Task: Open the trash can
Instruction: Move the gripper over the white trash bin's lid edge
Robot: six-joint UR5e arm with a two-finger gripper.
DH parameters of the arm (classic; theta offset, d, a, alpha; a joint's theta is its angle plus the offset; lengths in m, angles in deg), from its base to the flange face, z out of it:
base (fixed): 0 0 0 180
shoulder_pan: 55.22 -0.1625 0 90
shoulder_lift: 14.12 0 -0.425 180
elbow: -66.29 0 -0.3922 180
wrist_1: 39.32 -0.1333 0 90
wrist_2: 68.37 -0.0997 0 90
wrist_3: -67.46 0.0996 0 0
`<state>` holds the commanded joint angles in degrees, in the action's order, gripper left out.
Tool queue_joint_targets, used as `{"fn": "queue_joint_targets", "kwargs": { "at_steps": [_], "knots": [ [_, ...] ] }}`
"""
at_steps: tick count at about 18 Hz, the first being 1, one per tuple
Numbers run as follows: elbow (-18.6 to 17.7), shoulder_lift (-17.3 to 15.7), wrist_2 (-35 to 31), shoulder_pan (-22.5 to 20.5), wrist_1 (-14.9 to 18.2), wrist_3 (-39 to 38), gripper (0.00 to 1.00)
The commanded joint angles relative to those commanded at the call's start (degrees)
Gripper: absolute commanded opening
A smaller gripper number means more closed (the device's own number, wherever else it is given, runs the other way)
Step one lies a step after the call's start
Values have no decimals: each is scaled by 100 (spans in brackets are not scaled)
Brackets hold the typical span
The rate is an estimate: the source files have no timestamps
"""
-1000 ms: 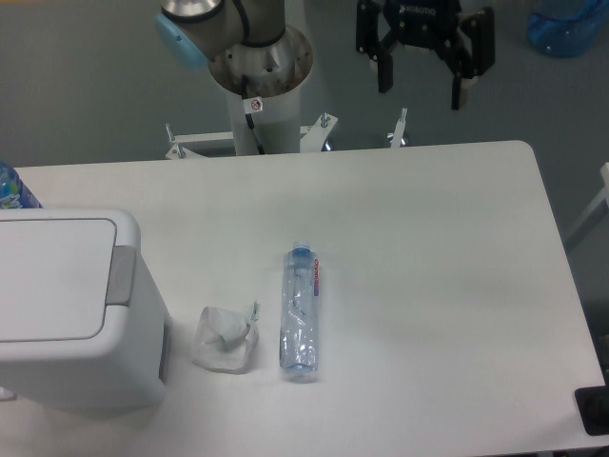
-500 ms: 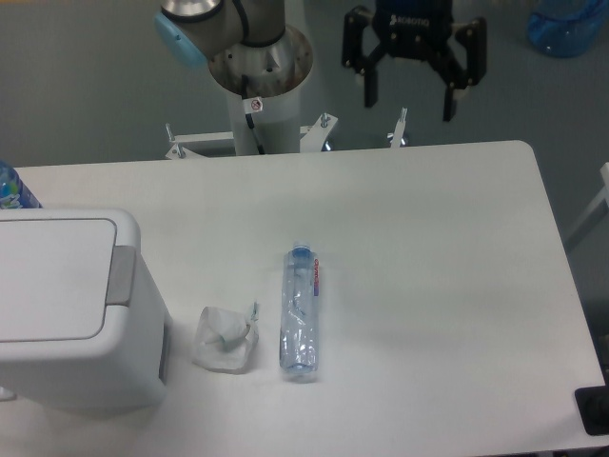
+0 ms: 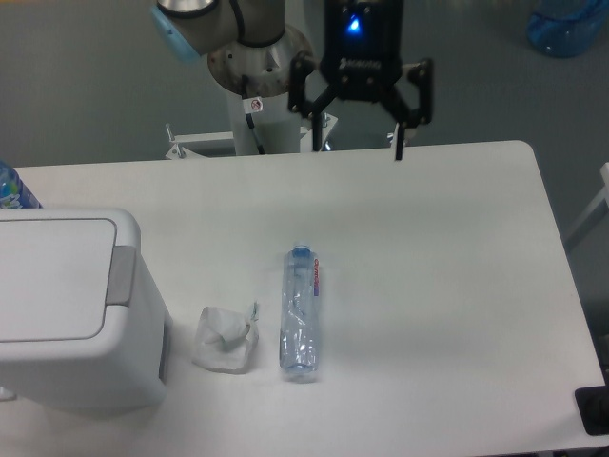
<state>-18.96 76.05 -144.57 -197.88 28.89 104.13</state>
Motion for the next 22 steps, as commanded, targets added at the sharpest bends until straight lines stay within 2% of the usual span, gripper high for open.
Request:
{"fn": "queue_joint_targets", "kwargs": {
  "at_steps": [4, 9, 15, 18, 22],
  "knots": [
    [0, 184, 0, 334, -254, -553, 100],
    [61, 589, -9, 896, -852, -1450, 100],
    [62, 782, 0, 1222, -949, -1917, 100],
    [53, 897, 0, 1407, -1230, -2198, 100],
    [9, 932, 0, 1539, -1239, -2269, 100]
  ]
}}
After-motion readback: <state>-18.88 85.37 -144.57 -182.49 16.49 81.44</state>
